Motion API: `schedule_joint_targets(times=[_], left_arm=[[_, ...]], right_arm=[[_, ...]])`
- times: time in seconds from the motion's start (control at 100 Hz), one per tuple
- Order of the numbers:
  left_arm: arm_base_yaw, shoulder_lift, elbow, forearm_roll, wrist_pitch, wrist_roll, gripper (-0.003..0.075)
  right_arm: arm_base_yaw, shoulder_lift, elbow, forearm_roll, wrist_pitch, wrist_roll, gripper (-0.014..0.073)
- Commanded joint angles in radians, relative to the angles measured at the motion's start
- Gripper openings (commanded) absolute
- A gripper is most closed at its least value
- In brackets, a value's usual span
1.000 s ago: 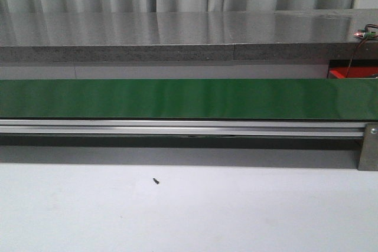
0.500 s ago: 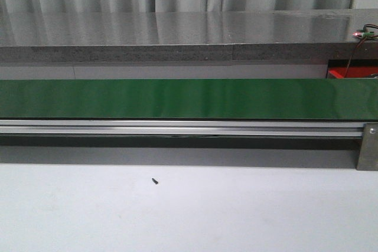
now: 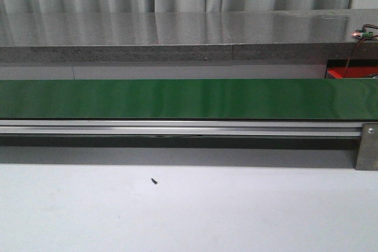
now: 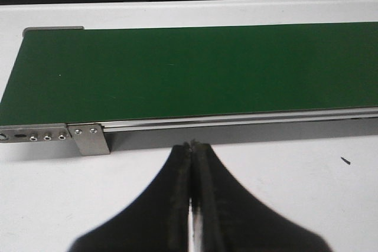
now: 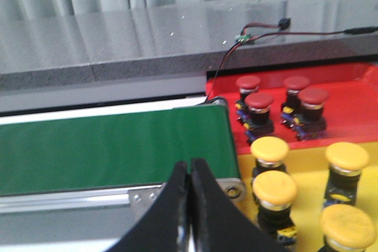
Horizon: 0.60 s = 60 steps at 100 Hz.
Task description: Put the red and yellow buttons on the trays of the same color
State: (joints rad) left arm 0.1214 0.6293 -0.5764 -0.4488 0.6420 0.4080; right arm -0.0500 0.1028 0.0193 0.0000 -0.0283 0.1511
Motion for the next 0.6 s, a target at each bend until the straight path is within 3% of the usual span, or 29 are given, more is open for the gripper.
schedule_joint_targets(times=[0.0, 0.19, 0.38, 0.59], left_arm=[[-0.005, -0.002, -0.027, -0.030, -0.056, 0.001, -0.0020], [-0.005, -0.002, -0.027, -0.030, -0.056, 0.001, -0.0020], [-0.005, -0.002, -0.027, -0.030, -0.056, 0.001, -0.0020], [-0.005, -0.002, -0.027, -0.030, -0.056, 0.001, -0.0020]], right_arm=[[-0.027, -0.052, -0.008, -0.030, -0.078, 0.004, -0.0122], [-0.053, -0.130, -0.008, -0.057, 0.019, 0.020, -0.0122], [-0.055, -0.131, -0.007, -0.177, -0.017, 0.138, -0.0122], [-0.055, -0.131, -0.007, -0.180, -0.013, 0.140, -0.0122]])
